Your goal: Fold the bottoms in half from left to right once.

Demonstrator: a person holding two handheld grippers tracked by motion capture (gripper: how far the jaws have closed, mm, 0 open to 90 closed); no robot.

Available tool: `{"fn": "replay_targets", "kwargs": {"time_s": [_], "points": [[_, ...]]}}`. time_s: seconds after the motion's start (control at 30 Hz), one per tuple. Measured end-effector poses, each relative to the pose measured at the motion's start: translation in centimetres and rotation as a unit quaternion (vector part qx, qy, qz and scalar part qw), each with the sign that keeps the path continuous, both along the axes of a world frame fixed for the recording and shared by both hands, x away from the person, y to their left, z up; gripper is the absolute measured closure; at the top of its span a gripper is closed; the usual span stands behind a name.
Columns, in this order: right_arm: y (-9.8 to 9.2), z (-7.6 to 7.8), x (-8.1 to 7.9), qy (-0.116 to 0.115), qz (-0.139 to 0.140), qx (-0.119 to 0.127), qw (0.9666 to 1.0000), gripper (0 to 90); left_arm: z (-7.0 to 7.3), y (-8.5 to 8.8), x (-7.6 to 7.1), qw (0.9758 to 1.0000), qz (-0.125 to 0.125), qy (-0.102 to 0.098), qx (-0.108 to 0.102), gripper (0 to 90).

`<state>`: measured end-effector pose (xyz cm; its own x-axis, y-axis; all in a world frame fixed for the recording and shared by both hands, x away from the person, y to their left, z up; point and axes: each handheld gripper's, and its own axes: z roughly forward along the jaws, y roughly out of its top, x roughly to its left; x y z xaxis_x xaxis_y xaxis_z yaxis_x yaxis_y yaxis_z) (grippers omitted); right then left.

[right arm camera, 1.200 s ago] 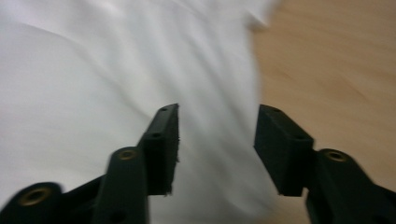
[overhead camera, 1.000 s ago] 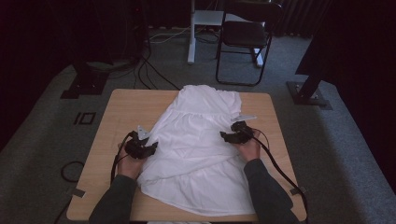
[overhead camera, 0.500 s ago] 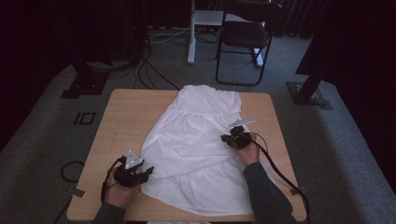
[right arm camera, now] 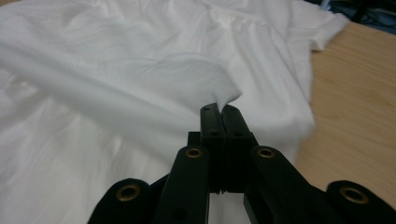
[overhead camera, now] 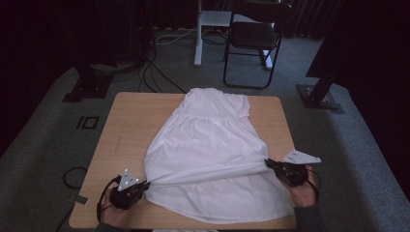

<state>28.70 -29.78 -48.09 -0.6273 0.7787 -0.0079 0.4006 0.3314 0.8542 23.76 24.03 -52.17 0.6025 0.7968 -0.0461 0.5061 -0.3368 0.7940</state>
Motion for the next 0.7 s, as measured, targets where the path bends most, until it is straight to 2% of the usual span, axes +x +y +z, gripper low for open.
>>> {"fn": "replay_targets", "kwargs": {"time_s": [0.03,0.07,0.1,0.13,0.17,0.23,0.3,0.33,0.4,0.47,0.57,0.7], "points": [[-0.9,0.0,-1.1,-0.006,-0.002,0.009,0.9999,89.2,0.3,0.0,-0.3,0.9999,-0.007,-0.003,-0.01,86.7],[-0.9,0.0,-1.1,-0.006,-0.002,0.009,0.9999,89.2,0.3,0.0,-0.3,0.9999,-0.007,-0.003,-0.01,85.8],[-1.3,0.0,-1.8,-0.008,-0.005,0.012,0.9999,89.2,0.3,0.0,-0.3,0.9999,-0.007,-0.003,-0.01,85.8],[-2.4,-0.5,-3.6,-0.015,-0.013,0.016,0.9997,89.0,1.2,0.0,-1.5,0.9986,-0.038,-0.005,-0.037,77.5],[-2.8,-0.9,-4.2,-0.012,-0.018,0.011,0.9997,88.9,1.3,0.0,-1.7,0.9982,-0.042,-0.005,-0.043,71.6],[-3.5,-1.9,-5.0,0.001,-0.017,-0.001,0.9999,88.5,1.4,0.0,-2.1,0.9981,-0.051,-0.006,-0.035,62.9],[-4.1,-3.1,-5.4,0.026,-0.021,-0.026,0.9991,85.0,1.4,0.1,-2.2,0.9984,-0.049,-0.007,-0.026,56.0],[-4.4,-3.7,-5.5,0.041,-0.022,-0.033,0.9984,82.1,1.4,0.1,-2.1,0.9987,-0.045,-0.007,-0.022,54.9],[-4.9,-4.4,-5.8,0.054,-0.033,-0.048,0.9968,77.2,1.3,0.2,-1.8,0.999,-0.038,-0.007,-0.023,52.7],[-5.1,-4.6,-5.9,0.057,-0.037,-0.046,0.9966,74.8,1.3,0.1,-1.7,0.999,-0.036,-0.007,-0.023,51.0],[-4.9,-4.3,-5.7,0.048,-0.04,-0.01,0.998,62.1,1.2,-0.1,-1.3,0.9993,-0.03,-0.009,-0.019,49.4],[-3.1,-4.6,-4.1,0.065,-0.034,0.02,0.9971,56.2,1.4,0.3,-1.5,0.9992,-0.026,-0.014,-0.028,49.1]]}}
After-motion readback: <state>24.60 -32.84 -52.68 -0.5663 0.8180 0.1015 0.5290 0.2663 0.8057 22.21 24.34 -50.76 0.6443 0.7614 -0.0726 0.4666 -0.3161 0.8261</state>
